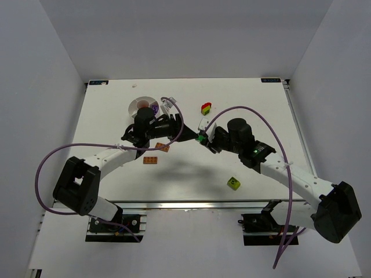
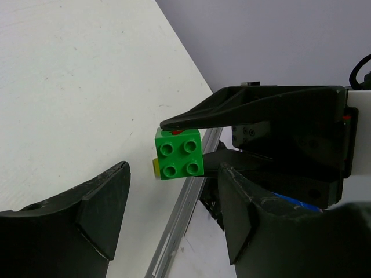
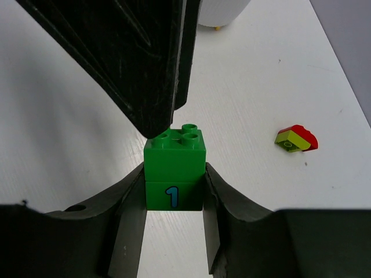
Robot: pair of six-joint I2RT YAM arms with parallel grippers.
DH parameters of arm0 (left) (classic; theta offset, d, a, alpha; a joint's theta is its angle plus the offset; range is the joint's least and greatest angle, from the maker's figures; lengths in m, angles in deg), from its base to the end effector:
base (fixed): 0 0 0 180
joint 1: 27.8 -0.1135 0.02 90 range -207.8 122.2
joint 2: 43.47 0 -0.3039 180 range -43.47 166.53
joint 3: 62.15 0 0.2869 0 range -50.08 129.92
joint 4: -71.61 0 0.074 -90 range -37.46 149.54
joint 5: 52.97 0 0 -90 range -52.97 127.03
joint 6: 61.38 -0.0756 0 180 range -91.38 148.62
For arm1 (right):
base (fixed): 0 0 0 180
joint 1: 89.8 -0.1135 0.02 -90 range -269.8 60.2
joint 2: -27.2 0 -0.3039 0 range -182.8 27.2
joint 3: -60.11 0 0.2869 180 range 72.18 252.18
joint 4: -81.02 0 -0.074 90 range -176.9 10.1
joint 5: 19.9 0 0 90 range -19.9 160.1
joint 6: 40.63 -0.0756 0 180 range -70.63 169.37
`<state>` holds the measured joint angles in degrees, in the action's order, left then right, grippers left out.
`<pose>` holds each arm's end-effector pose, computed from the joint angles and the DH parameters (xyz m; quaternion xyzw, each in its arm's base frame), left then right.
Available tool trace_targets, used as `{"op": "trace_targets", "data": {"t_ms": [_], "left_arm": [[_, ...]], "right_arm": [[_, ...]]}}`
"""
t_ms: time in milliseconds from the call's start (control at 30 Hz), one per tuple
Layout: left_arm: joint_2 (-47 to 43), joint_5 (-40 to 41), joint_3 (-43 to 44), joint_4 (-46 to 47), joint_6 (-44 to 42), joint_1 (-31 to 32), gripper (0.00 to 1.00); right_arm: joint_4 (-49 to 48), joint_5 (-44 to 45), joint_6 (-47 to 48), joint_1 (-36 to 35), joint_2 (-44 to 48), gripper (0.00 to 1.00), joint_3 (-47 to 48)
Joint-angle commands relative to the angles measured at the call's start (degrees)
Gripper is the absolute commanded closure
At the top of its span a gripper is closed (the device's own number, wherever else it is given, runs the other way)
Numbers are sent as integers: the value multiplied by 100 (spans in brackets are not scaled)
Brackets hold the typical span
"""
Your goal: Sort the legos into containers by color
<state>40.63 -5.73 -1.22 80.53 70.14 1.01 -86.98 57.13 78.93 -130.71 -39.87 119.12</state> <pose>0.3065 -0.2272 0.2710 0.1411 0.7553 -0.5645 0.3016 0.2340 0.2252 0.3025 -0.5226 0.6277 0.1484 0.5575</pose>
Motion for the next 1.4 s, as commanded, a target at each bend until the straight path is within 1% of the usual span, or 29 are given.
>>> {"op": "trace_targets", "data": {"t_ms": [0,200,433,633,900,1033,1300,1333,1367], "left_arm": [[-60,-74,247,-139,-197,89,29],[-42,-171,290,-235,-302,185,29],[63,-197,370,-377,-434,265,34],[72,-127,379,-430,-513,265,36],[90,-127,387,-438,-548,265,43],[98,-179,396,-438,-557,265,52],[186,-285,457,-526,-574,300,53],[204,-285,466,-552,-592,317,54],[221,-285,475,-552,-601,317,57]], "right_arm": [[-379,41,-65,-14,106,100,-27],[-362,-65,-91,-23,150,100,-36],[-327,-232,-178,-32,150,100,-27],[-309,-337,-170,-110,159,100,-35],[-274,-382,-144,-181,133,100,-27],[-282,-329,-126,-198,124,100,-35],[-361,-179,-135,-190,176,100,-62],[-370,-171,-126,-198,185,100,-71],[-370,-171,-126,-190,185,100,-79]]}}
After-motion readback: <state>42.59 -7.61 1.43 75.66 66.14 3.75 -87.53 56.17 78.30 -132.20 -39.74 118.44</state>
